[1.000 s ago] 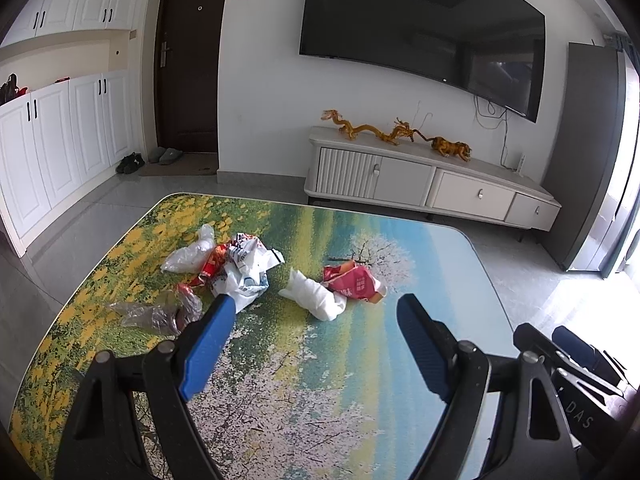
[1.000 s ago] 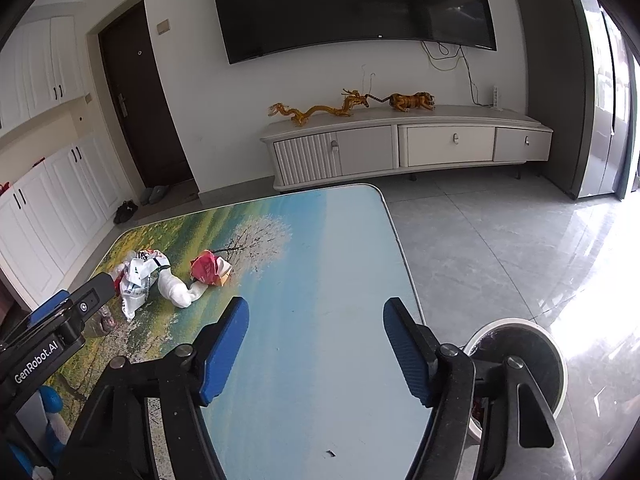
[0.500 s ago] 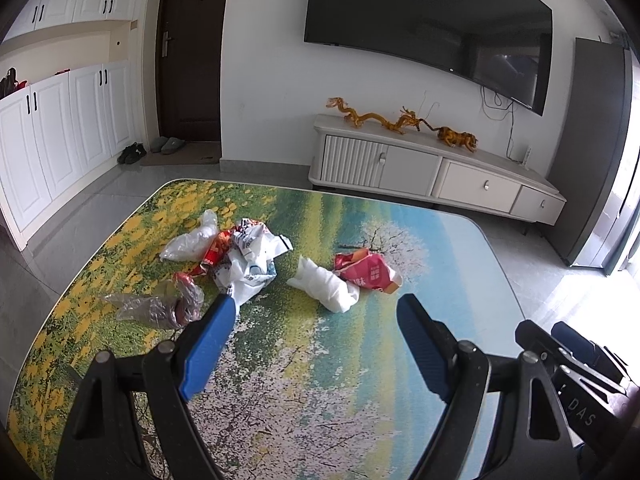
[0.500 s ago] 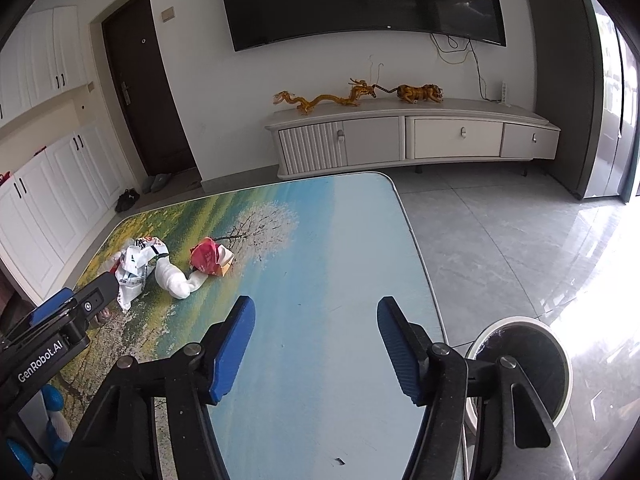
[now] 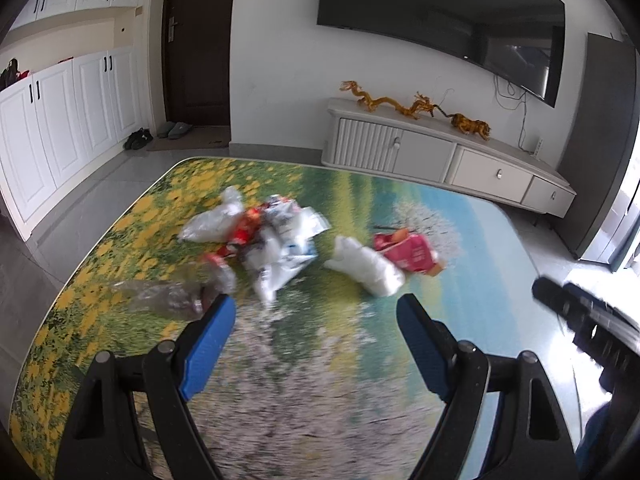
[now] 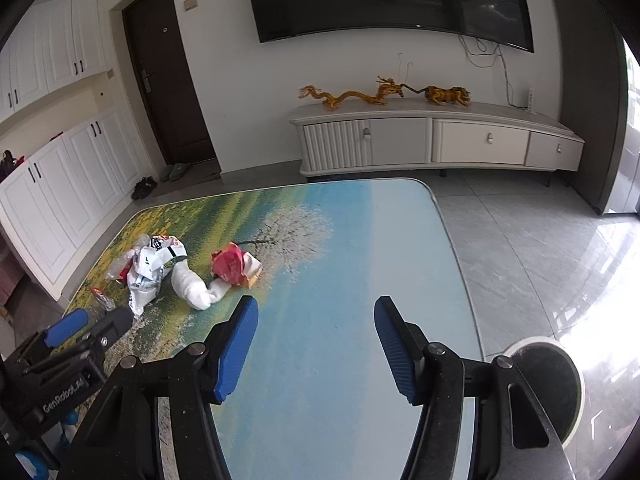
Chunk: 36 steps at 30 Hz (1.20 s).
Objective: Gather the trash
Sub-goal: 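Lower both open tools toward the pile of tissues and bags on the mat, then grasp a clear plastic bag with the left tool while the right tool grasps a pink wrapper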
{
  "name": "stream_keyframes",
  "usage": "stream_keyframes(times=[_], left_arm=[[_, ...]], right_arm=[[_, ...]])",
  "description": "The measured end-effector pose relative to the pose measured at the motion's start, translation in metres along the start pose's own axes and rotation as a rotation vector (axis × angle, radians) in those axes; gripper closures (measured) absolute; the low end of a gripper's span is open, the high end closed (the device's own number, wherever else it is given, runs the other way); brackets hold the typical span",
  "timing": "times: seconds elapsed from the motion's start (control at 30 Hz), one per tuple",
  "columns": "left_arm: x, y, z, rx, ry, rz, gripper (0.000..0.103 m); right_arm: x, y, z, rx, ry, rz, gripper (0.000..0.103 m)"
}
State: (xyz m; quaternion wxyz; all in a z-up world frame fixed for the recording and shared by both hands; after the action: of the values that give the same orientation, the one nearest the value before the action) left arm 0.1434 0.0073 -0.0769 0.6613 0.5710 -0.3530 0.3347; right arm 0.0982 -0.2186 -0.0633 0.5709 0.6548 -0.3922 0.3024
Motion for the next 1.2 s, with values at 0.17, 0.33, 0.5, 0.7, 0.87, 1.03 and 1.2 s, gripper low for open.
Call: stream_keyframes(times=[0.17, 0.33, 0.5, 0.7, 0.87, 1.03, 1.2], left_arm=[[0.002, 0.004, -0.032, 0.005, 0.016, 0.012, 0.021], [0.005, 0.015, -0.055, -0.019, -0.006, 0.040, 0.021], [0.011, 0.027, -0.075, -0.052, -0.032, 0.067, 0.021], [0.025, 0.011, -0.087, -0.051, -0.055, 0.069, 0.021], [0.020, -0.019, -0.079, -0.051, -0.115, 0.019, 0.021], [0.003, -0.044, -0.073, -0.090, -0.113, -0.073, 0.047], [-0.006, -0.058, -0.075, -0.127, -0.069, -0.146, 0.078]], right_arm=[[0.013, -0.027, -0.015, 0.082, -0.003, -0.013, 0.045], [0.022, -0.058, -0.038, 0.148, 0.039, -0.033, 0.045], [0.019, -0.095, -0.051, 0.201, 0.066, -0.096, 0.045], [0.011, -0.119, -0.056, 0.237, 0.070, -0.153, 0.046], [0.008, -0.125, -0.050, 0.268, 0.028, -0.176, 0.058], [0.007, -0.123, -0.051, 0.287, 0.039, -0.180, 0.063], [0.005, -0.117, -0.046, 0.306, 0.018, -0.185, 0.065]])
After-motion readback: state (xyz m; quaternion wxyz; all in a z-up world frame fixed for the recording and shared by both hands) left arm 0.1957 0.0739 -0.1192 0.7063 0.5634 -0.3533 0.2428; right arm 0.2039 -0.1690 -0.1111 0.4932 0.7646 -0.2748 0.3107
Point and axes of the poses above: each gripper's, at about its wrist camera, not at the fingertips, and y roughly against the way its jaws point, z to its right, x to its top, the point moved 4 cm from there along -y, roughly the way its jaws point, and after that the axes turned 9 degrees about z, right-handed, at the moved point
